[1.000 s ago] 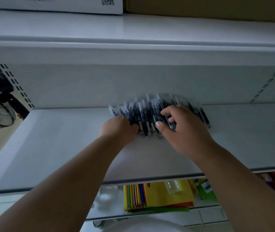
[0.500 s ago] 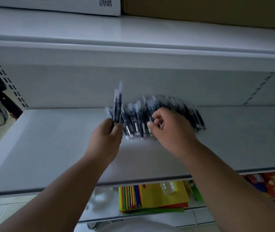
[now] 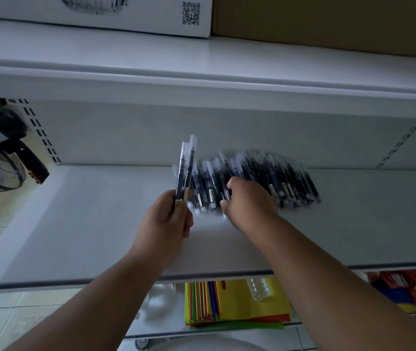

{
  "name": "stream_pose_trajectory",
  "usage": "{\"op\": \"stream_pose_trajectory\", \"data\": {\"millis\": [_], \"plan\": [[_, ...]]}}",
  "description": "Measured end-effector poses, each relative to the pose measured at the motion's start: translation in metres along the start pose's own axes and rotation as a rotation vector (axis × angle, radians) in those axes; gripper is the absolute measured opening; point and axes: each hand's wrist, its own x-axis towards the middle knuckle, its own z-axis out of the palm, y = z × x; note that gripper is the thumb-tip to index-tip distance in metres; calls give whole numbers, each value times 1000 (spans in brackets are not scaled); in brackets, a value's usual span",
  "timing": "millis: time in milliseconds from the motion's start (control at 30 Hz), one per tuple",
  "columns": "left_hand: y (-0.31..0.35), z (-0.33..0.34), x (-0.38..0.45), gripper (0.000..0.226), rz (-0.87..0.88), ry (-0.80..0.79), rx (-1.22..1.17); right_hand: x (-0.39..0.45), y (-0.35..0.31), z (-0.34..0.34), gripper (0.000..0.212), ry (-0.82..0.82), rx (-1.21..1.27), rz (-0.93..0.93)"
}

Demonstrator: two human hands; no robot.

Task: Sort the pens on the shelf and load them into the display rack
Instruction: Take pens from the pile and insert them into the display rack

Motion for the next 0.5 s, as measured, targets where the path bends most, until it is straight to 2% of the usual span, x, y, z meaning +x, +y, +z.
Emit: {"op": "stream_pose_trajectory", "data": {"millis": [133,267,333,400,500], "plan": [[-3,-2,0,24,-69,-28,-53,0,4,2,25,28,130,74],[-4,-4,1,25,-150,-26,-187,-7,11,-1,36,28,407,80],[-1,-2,1,24,-188,-18,-276,-14,12,-6,28,13,640,120],[5,0,2,22,-215,-14,-343,-23,13,-15,16,-23,978,169],[12,8,1,20,-226,-43,-339,-33,19,-33,12,-88,1394,195]]}}
